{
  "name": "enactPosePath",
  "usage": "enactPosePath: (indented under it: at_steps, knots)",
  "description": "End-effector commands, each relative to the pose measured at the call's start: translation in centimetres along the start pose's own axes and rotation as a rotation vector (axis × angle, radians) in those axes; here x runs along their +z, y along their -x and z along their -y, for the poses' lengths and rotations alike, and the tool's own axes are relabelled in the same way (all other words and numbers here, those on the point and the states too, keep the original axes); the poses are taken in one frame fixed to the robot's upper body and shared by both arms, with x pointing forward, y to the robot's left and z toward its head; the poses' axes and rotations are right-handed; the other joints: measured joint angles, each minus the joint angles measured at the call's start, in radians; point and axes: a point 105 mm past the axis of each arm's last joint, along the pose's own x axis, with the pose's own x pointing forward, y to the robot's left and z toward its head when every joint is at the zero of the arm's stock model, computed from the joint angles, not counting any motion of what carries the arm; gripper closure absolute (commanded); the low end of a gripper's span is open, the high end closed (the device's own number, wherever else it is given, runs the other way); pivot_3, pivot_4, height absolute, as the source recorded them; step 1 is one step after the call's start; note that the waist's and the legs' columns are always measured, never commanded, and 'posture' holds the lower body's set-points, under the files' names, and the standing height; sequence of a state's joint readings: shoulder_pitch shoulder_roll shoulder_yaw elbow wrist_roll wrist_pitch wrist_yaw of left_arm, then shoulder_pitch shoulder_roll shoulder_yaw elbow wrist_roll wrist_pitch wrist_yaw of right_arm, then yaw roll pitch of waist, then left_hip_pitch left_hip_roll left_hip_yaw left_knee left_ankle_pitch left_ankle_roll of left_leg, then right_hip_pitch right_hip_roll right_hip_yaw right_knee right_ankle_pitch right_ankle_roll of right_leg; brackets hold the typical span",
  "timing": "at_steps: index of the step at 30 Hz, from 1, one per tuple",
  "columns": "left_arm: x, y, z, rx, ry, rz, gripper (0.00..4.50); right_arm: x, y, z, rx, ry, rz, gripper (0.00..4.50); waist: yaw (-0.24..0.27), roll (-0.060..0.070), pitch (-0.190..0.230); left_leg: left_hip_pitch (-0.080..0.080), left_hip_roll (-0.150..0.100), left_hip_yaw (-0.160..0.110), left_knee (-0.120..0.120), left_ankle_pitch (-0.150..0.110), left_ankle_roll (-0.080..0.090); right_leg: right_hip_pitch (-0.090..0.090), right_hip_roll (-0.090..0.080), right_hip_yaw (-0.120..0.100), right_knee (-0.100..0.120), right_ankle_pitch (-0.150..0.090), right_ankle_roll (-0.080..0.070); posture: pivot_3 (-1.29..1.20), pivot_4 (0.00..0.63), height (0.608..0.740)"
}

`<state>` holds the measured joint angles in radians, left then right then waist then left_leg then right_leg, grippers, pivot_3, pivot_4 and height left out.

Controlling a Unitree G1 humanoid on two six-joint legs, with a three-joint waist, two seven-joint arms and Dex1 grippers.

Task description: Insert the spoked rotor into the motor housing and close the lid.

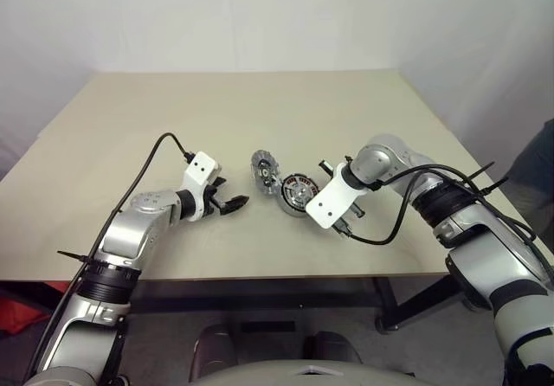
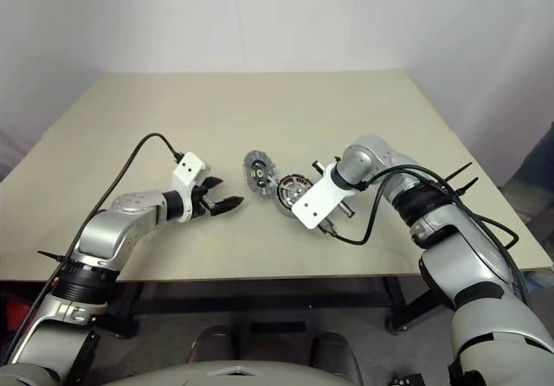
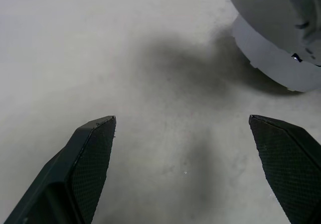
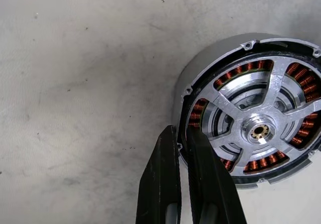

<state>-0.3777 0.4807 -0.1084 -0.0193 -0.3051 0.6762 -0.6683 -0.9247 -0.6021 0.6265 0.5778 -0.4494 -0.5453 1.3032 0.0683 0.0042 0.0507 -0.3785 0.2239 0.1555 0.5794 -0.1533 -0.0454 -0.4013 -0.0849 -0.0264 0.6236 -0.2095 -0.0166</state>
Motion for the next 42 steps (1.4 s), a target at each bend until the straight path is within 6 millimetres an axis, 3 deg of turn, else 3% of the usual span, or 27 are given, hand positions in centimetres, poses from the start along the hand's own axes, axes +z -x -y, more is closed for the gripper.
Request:
enactPosePath:
  at_steps: [1,6,10,14,16,19,22,27,30,34,42]
  knots:
    - [1.3,0.3,-0.5,0.022,-0.026,0.04,0.0,0.7,1.0,1.4,-0.094,-0.13,0.061,4.49,0.0,0.0,0.0,0.0,0.0,0.0,0.0,0.0,0.0,0.0,0.0,0.0,0.0,0.0,0.0,0.0,0.0,0.74]
    - [0.7,0.3,-0.4,0.028,-0.015,0.036,0.0,2.9,3.3,3.0,-0.159,-0.484,0.249,4.49,0.0,0.002,0.002,0.0,0.0,-0.001,0.0,0.0,0.0,0.0,0.0,0.0,0.0,0.0,0.0,0.0,0.0,0.74]
    - [0.4,0.3,-0.1,0.032,-0.001,0.037,0.0,2.1,5.3,3.3,-0.175,-0.718,0.248,4.49,0.006,0.004,0.003,-0.002,0.0,-0.002,-0.001,0.0,0.0,-0.002,0.0,0.0,0.0,0.002,-0.002,0.0,0.0,0.74]
    - [0.1,0.2,0.1,0.037,0.01,0.039,0.0,1.3,7.1,4.9,-0.22,-1.094,0.266,4.49,0.017,0.006,0.005,-0.004,0.0,-0.002,-0.002,0.0,0.0,-0.003,0.0,-0.001,-0.001,0.002,-0.002,0.0,0.0,0.74]
    - [-0.1,0.2,0.3,0.04,0.015,0.041,0.0,0.5,7.4,4.7,-0.204,-1.365,0.236,4.49,0.022,0.006,0.005,-0.004,0.0,-0.002,-0.002,0.0,-0.001,-0.004,0.0,-0.001,-0.001,0.002,-0.002,0.0,0.0,0.74]
    - [-0.4,0.6,0.2,0.058,0.026,0.042,0.0,0.2,8.2,2.8,-0.126,-1.677,0.183,4.49,0.031,0.007,0.006,-0.003,0.0,-0.002,-0.003,0.001,-0.002,-0.004,0.0,-0.001,-0.001,0.001,-0.002,0.0,0.0,0.74]
    - [-1.0,1.2,-0.4,0.09,0.039,0.031,0.0,0.4,9.1,1.9,-0.057,-1.776,0.201,4.49,0.044,0.007,0.006,-0.003,-0.001,-0.002,-0.004,0.001,-0.002,-0.003,0.0,-0.001,-0.002,0.001,-0.002,0.0,0.0,0.74]
    - [-1.2,1.4,-0.3,0.098,0.043,0.03,0.0,0.5,9.4,5.8,-0.025,-1.965,0.309,4.49,0.022,0.016,0.012,-0.003,-0.001,-0.001,-0.004,0.002,-0.005,-0.008,0.0,0.001,0.001,0.001,-0.002,0.0,0.0,0.74]
    - [-1.1,1.2,-0.2,0.099,0.045,0.031,0.0,1.9,9.9,8.3,0.038,-2.207,0.282,4.49,0.01,0.022,0.016,-0.01,0.0,-0.002,-0.004,0.003,-0.007,-0.021,0.0,0.001,0.008,0.001,-0.001,0.0,0.0,0.74]
    - [-1.2,1.3,0.0,0.102,0.042,0.024,0.0,4.3,10.0,7.8,0.101,-2.387,0.193,4.49,0.018,0.024,0.018,-0.027,0.002,-0.006,-0.003,0.003,-0.01,-0.039,0.001,-0.003,0.017,-0.003,-0.01,0.0,0.0,0.74]
    - [-1.6,1.7,-0.3,0.117,0.038,0.01,0.0,4.4,6.8,7.7,0.004,-2.454,0.191,4.49,0.033,0.03,0.022,-0.034,0.001,-0.005,0.0,-0.001,-0.018,-0.042,0.0,-0.004,0.018,-0.011,-0.008,0.0,0.0,0.74]
